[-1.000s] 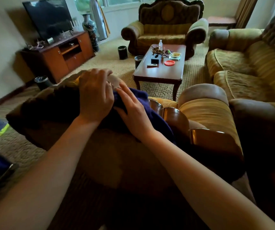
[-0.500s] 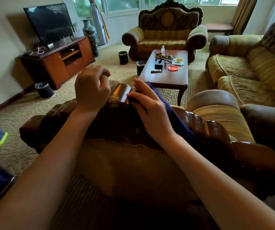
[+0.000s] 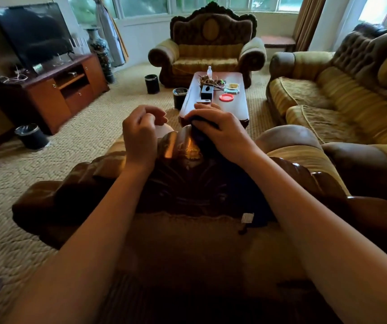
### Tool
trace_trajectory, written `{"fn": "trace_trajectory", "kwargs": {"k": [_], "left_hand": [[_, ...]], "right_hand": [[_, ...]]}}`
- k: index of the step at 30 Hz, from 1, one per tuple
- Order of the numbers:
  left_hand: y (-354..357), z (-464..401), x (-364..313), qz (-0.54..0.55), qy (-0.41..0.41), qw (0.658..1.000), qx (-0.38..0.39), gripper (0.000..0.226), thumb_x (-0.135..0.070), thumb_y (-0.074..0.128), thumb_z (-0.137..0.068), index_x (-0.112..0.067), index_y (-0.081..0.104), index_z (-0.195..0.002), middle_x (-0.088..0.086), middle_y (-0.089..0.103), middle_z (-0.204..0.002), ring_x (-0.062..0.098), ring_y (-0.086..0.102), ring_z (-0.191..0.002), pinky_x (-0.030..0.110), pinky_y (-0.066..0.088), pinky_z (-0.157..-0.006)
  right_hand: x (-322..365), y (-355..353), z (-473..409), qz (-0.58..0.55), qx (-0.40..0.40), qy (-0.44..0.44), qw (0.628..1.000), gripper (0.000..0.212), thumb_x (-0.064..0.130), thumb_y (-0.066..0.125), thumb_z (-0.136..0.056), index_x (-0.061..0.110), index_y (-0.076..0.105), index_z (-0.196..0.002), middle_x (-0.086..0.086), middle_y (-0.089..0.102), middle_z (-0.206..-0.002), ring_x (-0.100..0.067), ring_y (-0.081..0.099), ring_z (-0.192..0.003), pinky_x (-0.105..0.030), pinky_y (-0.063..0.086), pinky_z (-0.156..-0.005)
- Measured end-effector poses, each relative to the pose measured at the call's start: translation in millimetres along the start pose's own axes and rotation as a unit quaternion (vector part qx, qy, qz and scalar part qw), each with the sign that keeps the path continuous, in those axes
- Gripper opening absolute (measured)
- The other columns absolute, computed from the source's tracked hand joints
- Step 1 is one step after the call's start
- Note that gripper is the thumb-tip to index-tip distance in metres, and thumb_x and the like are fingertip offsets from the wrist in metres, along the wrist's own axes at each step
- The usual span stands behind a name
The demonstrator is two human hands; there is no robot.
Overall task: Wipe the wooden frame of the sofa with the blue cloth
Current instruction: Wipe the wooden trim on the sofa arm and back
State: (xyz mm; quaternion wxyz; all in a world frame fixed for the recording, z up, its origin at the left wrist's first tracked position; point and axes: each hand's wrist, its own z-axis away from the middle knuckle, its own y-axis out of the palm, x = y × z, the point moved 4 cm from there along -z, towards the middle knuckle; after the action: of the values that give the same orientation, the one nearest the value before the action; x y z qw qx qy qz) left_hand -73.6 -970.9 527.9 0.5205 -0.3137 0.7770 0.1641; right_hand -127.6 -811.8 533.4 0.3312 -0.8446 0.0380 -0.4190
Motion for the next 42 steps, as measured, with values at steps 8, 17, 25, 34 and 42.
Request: {"fn": "trace_trajectory", "kwargs": {"k": [8, 17, 25, 34, 42], "left_hand": [[-14.3, 1.5, 13.7, 0.125, -0.095, 0.986, -0.049, 0.024, -0.002, 0.038, -0.085, -0.009, 0.061, -0.08, 0.011, 0.062, -0.083, 0.02, 0.06, -0.081, 0.029, 0.048, -0.074], [-54.3, -15.0, 20.1, 0.204, -0.189, 0.959, -0.059, 0.03, -0.003, 0.036, -0.087, -0.015, 0.062, -0.077, 0.002, 0.066, -0.079, 0.013, 0.063, -0.08, 0.024, 0.046, -0.073], [-91.3, -34.7, 39.6, 0.13, -0.183, 0.971, -0.087, 0.03, -0.003, 0.036, -0.083, -0.016, 0.063, -0.076, 0.001, 0.066, -0.079, 0.011, 0.063, -0.078, 0.025, 0.046, -0.072], [-106.6, -21.0, 38.8, 0.099, -0.127, 0.984, -0.071, 0.029, -0.004, 0.035, -0.085, -0.015, 0.061, -0.08, 0.003, 0.065, -0.082, 0.012, 0.063, -0.082, 0.027, 0.047, -0.075], [-98.9, -21.0, 32.1, 0.039, -0.076, 0.996, -0.033, 0.026, -0.003, 0.033, -0.09, -0.009, 0.059, -0.087, 0.008, 0.064, -0.088, 0.015, 0.063, -0.086, 0.029, 0.049, -0.078]], "right_hand": [[64.3, 50.6, 35.0, 0.134, -0.021, -0.164, 0.977, 0.026, 0.022, 0.058, -0.09, 0.023, 0.068, -0.115, 0.005, 0.066, -0.118, -0.012, 0.056, -0.117, -0.034, 0.043, -0.098], [60.2, 60.2, -35.3, 0.338, 0.136, 0.042, 0.93, 0.051, 0.03, 0.054, -0.091, 0.008, 0.041, -0.135, -0.009, 0.038, -0.145, -0.023, 0.031, -0.136, -0.039, 0.03, -0.108], [95.9, 125.6, -19.3, 0.401, 0.201, -0.075, 0.891, 0.029, 0.028, 0.039, -0.1, 0.018, 0.059, -0.118, 0.0, 0.058, -0.124, -0.019, 0.052, -0.116, -0.031, 0.037, -0.094], [81.5, 120.9, 50.2, 0.377, -0.01, -0.175, 0.91, 0.056, 0.034, 0.067, -0.078, 0.016, 0.056, -0.13, -0.011, 0.049, -0.14, -0.029, 0.043, -0.132, -0.039, 0.026, -0.107], [86.9, 135.4, 11.4, 0.425, -0.152, -0.035, 0.892, 0.035, 0.046, 0.056, -0.082, 0.013, 0.066, -0.078, -0.005, 0.067, -0.075, -0.022, 0.063, -0.071, -0.029, 0.047, -0.063]]}}
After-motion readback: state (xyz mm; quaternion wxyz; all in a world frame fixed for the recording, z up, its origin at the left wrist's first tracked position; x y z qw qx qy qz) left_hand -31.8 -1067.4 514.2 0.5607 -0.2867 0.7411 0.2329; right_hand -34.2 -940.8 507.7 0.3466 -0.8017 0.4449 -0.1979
